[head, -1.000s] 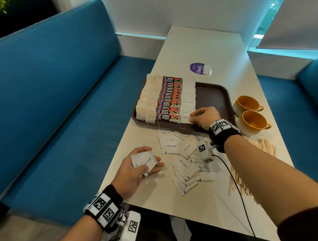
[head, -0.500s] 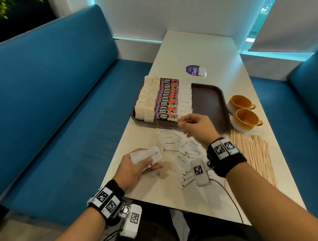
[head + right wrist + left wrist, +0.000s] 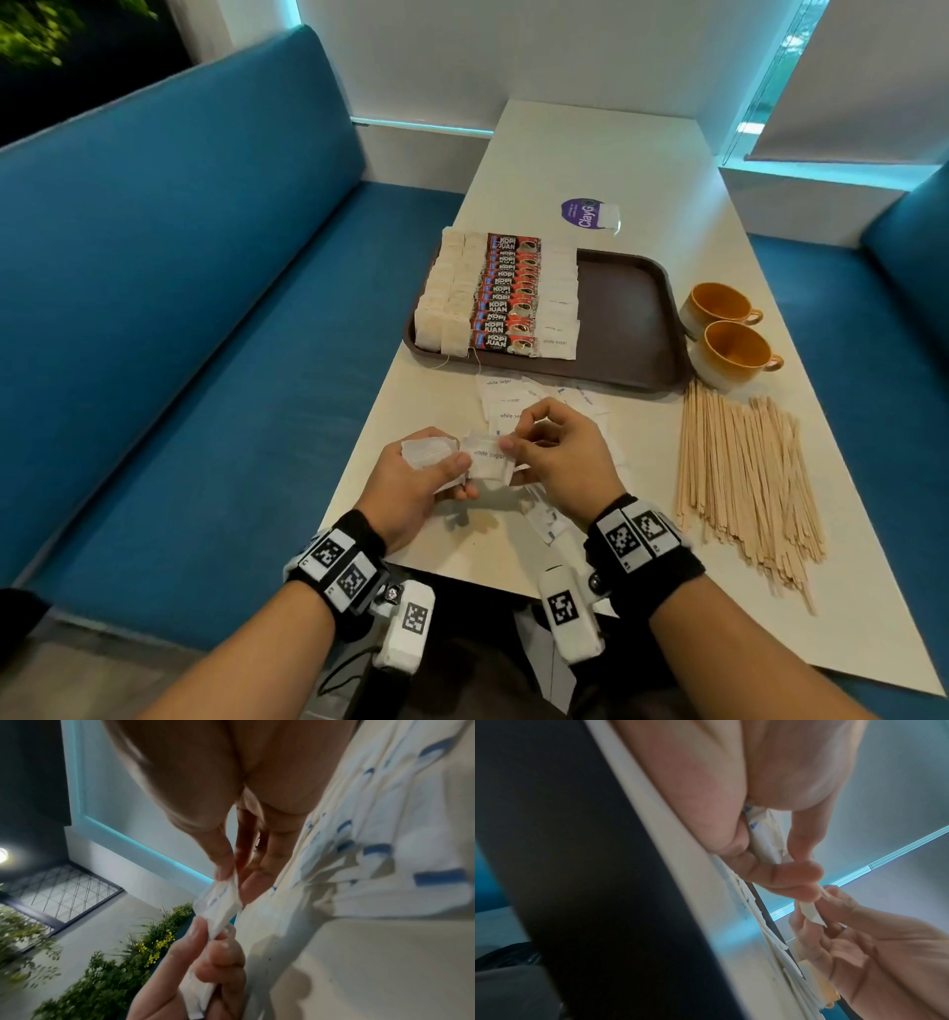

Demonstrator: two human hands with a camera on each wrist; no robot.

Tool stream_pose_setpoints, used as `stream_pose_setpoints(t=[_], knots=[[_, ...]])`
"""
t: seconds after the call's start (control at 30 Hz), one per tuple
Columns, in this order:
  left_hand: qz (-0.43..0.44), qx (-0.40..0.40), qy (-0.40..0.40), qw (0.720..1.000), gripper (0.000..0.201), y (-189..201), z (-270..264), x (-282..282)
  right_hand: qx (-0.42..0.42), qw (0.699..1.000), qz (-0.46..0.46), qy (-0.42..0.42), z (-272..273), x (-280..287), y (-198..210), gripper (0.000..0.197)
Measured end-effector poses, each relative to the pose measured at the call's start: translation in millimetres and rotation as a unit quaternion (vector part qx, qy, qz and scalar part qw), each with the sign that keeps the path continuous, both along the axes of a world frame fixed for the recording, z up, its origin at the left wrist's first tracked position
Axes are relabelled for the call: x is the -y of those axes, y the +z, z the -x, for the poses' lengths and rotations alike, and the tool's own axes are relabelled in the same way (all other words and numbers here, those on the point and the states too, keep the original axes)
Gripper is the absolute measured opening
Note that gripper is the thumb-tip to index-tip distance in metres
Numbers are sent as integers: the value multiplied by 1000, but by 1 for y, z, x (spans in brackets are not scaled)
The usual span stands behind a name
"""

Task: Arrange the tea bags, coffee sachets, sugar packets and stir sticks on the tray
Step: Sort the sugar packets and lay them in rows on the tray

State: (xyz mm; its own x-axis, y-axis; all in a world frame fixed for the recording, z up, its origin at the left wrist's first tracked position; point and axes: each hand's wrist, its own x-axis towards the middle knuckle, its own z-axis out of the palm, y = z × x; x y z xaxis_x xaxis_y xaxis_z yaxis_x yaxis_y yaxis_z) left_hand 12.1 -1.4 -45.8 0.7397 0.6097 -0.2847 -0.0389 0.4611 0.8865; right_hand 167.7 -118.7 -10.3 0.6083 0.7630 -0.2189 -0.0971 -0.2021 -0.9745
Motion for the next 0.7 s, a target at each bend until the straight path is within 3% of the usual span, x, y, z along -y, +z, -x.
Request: stream_pose_setpoints(t=[0.1,0.3,0.47,0.6,0.7], knots=[[12,0,6,1000,19,-1,0,0,-28,1000,-2,-1,4,2,1,12],[22,0,15,1000,10,0,0,0,-59,998,-13,-10,11,2,-1,16],[19,-8,-4,1000,24,1,0,0,-49,998,18,21,8,6,1,6],[11,0,1,1000,16,1,-1,0,-24,997,34,63,4,10,0,20],[16,11,-1,1000,21,1,-1,-1,-49,996,39,69,2,11,-1,25]])
